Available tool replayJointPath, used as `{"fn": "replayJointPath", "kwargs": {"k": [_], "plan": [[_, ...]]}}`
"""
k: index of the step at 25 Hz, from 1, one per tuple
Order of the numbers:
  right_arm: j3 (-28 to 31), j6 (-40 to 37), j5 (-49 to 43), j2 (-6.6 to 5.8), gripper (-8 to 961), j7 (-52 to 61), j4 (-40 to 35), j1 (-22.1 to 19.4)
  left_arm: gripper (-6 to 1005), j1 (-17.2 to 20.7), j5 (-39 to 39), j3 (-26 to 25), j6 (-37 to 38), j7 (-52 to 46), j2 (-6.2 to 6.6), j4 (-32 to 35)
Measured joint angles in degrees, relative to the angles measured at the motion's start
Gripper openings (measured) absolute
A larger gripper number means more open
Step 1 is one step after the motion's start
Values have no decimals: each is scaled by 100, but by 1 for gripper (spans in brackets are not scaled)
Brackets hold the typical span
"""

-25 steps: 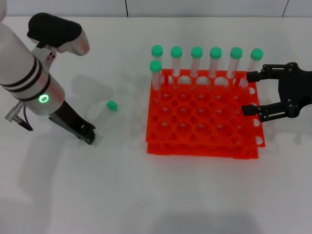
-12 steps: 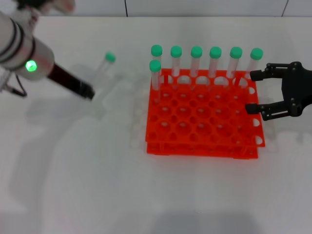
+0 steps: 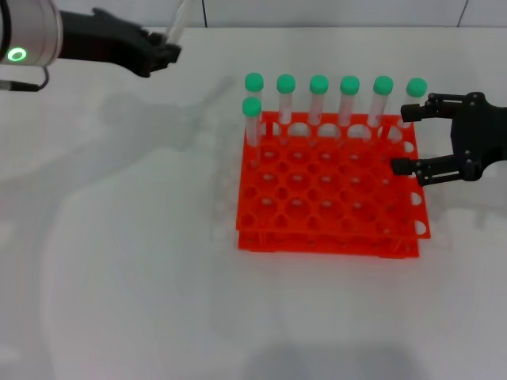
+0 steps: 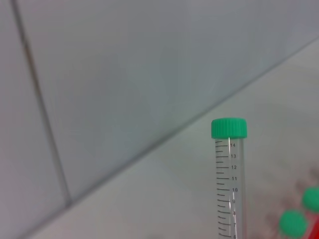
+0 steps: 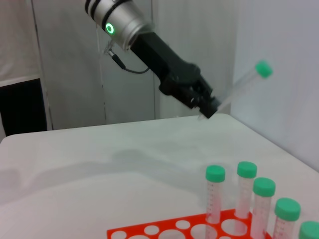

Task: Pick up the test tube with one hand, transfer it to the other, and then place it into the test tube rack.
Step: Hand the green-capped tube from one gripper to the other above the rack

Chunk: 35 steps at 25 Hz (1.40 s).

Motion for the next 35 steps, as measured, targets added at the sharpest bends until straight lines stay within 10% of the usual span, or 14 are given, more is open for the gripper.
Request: {"fn": "replayJointPath", "kwargs": {"k": [9,18,35], "plan": [[132,148,15,187,868,-137,-14,-36,199,-103,-2046,-177,26,2215,218,-1162],[510,187,15,358,869,-250,-28,-85,201,-1236,-3124,-179,793,4203,1002,-4031],[1443,30,16,315,869,25,-85,-262,205,-1495,-2620,-136,1024,4295,785,-4303]]}}
